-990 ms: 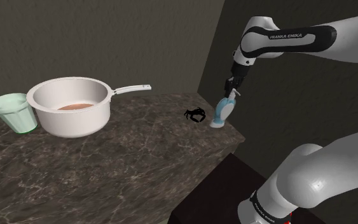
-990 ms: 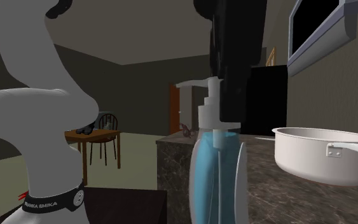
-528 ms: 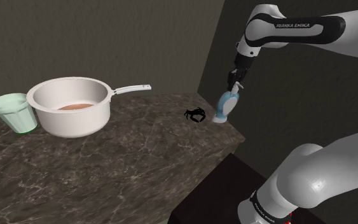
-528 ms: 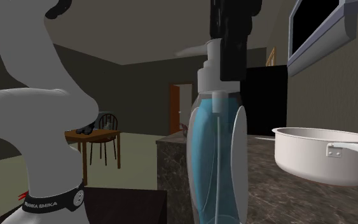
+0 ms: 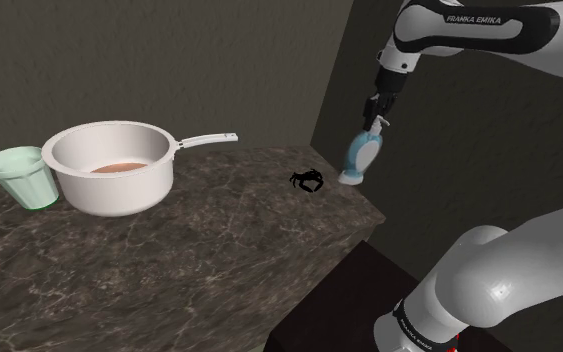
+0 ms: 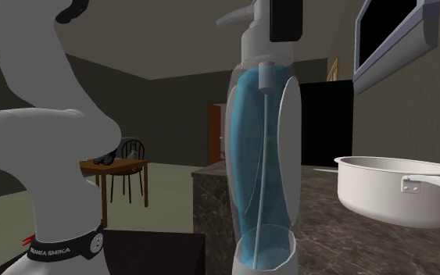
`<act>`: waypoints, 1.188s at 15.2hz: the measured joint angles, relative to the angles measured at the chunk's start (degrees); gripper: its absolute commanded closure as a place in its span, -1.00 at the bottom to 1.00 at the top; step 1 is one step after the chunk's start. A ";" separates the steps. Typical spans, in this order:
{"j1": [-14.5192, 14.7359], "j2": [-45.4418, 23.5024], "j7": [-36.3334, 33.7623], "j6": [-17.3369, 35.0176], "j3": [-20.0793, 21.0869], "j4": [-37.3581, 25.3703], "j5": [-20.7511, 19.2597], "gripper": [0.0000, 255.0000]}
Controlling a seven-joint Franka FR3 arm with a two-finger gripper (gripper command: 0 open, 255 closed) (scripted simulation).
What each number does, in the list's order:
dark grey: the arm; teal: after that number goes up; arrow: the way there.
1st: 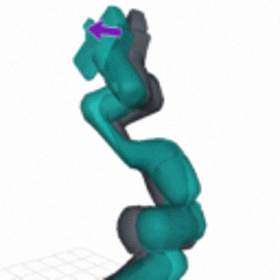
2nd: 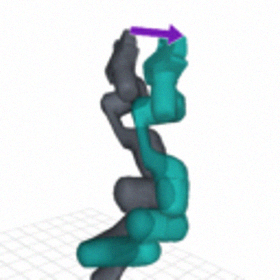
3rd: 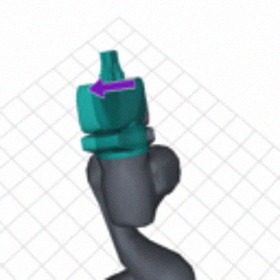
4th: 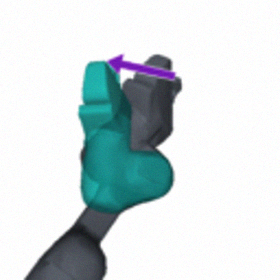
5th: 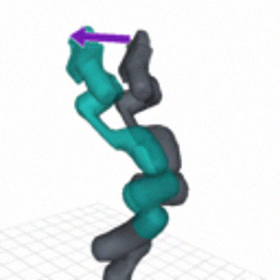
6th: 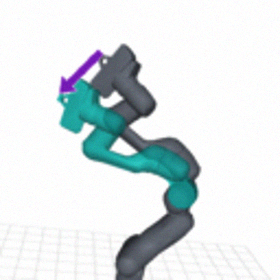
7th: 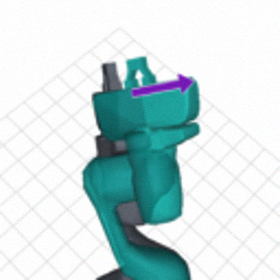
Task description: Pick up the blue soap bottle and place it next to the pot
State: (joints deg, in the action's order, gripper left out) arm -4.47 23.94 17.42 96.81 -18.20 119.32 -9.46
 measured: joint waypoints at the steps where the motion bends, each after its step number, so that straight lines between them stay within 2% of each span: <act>1: 0.03 -0.04 0.04 -0.74 0.06 -0.78 0.05 1.00; 18: 0.66 -3.82 1.37 -13.47 0.49 -17.23 1.29 1.00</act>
State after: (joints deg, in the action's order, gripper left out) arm -3.80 20.12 18.79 83.34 -17.71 102.09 -8.17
